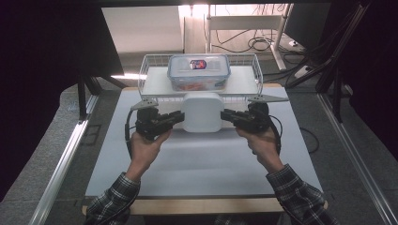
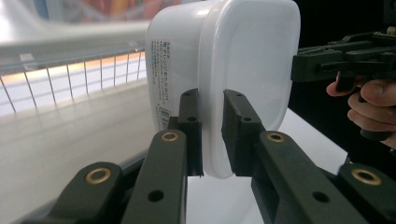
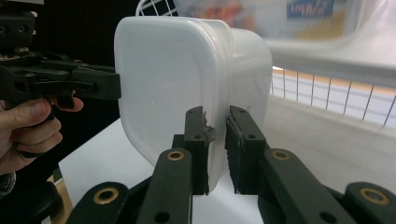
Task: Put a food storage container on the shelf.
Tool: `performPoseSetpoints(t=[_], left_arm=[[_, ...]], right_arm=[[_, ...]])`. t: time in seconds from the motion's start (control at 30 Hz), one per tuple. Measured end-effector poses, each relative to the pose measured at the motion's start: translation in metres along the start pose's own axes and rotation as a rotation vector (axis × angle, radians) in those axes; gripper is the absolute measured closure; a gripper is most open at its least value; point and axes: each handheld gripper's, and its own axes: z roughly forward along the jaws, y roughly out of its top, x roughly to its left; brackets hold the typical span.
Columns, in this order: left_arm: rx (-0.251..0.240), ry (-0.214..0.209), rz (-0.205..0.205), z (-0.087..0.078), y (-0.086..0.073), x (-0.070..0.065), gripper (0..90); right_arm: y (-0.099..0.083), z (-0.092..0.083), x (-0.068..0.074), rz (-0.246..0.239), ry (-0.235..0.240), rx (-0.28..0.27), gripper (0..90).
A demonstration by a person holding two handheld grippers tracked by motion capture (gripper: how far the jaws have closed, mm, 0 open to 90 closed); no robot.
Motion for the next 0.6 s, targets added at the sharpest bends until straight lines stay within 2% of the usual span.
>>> performPoseSetpoints(t=[0.03,0.07,0.17,0.3,0.33,0.43,0.5,0.53,0.57,0.6], left_arm=[[0.000,0.000,0.000,0.000,0.000,0.000,79.1],[-0.008,0.001,-0.002,-0.001,0.007,0.000,79.1],[-0.016,0.000,-0.004,-0.002,0.013,0.000,79.0],[-0.034,-0.001,0.006,-0.006,0.032,-0.002,79.1],[-0.034,-0.001,0.006,-0.006,0.032,-0.002,79.1],[-0.038,-0.005,0.019,-0.011,0.051,-0.003,79.1],[-0.038,-0.006,0.020,-0.012,0.056,-0.003,79.1],[-0.038,-0.006,0.021,-0.013,0.067,-0.003,79.2],[-0.038,-0.006,0.021,-0.013,0.067,-0.003,79.2],[-0.038,-0.009,0.022,-0.015,0.079,-0.002,79.2]], right_arm=[[0.000,0.000,0.000,0.000,0.000,0.000,78.7],[0.007,-0.001,0.000,-0.003,0.000,-0.005,78.7],[0.014,-0.002,0.000,-0.002,0.001,-0.010,78.7],[0.034,-0.005,0.002,-0.016,-0.003,-0.033,78.7],[0.034,-0.005,0.002,-0.016,-0.003,-0.033,78.7],[0.052,-0.009,0.005,-0.029,-0.007,-0.047,78.7],[0.057,-0.010,0.005,-0.029,-0.005,-0.049,78.7],[0.067,-0.011,0.005,-0.025,-0.003,-0.051,78.7],[0.072,-0.011,0.004,-0.025,-0.002,-0.054,78.7],[0.078,-0.012,0.004,-0.023,-0.002,-0.056,78.7]])
